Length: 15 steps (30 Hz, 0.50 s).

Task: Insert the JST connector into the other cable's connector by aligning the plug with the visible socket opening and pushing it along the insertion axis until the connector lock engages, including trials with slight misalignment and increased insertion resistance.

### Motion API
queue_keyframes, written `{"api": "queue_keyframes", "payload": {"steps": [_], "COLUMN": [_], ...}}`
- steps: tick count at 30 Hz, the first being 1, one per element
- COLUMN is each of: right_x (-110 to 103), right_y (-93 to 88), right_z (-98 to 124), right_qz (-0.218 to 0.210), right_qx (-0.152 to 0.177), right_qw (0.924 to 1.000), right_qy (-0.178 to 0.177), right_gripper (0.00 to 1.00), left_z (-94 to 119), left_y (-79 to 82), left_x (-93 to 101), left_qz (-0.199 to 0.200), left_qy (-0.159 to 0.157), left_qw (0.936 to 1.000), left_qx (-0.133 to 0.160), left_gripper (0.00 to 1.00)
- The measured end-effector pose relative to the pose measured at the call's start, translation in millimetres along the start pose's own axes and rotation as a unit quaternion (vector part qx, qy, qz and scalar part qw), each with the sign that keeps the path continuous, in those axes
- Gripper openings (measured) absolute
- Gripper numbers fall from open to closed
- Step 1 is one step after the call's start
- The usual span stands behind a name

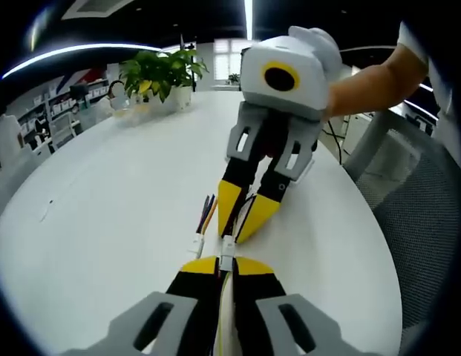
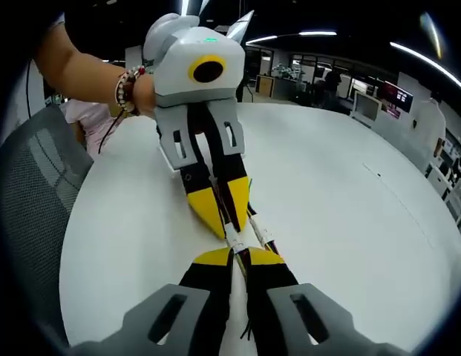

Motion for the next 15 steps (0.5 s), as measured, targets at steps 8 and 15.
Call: {"api": "queue_keyframes", "payload": {"steps": [8,15], "right_x": [3.4,2.9], "right_y": [-3.4,-4.7], "right_z": [-3.4,-2.8], "right_qz": [-0.008,-0.023], "right_qx": [0.001,0.005], "right_qw": [1.0000,0.9997], "right_qy": [-0.002,-0.010], "right_gripper": [0.04,0.04], "left_z": [-0.6,1.1], "left_y": [-3.6,-5.0], "left_x": [-4.8,-2.4], "left_qz": [0.016,0.031], "left_qy": [0.010,0.011], "left_qw": [0.9998,0.9994], "left_qx": [0.000,0.000], "left_gripper": [0.04,0.06]}}
Point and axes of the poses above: the point that each gripper's makers call its tool centre point, and the gripper's own axes: z roughly backward along the fingers, x roughly to its right, y roughly out of its top, the point moved 10 cm from there along z, roughly backward along the fingers, and after that the axes turned 4 degrees about -z, right-handed, at the moved point
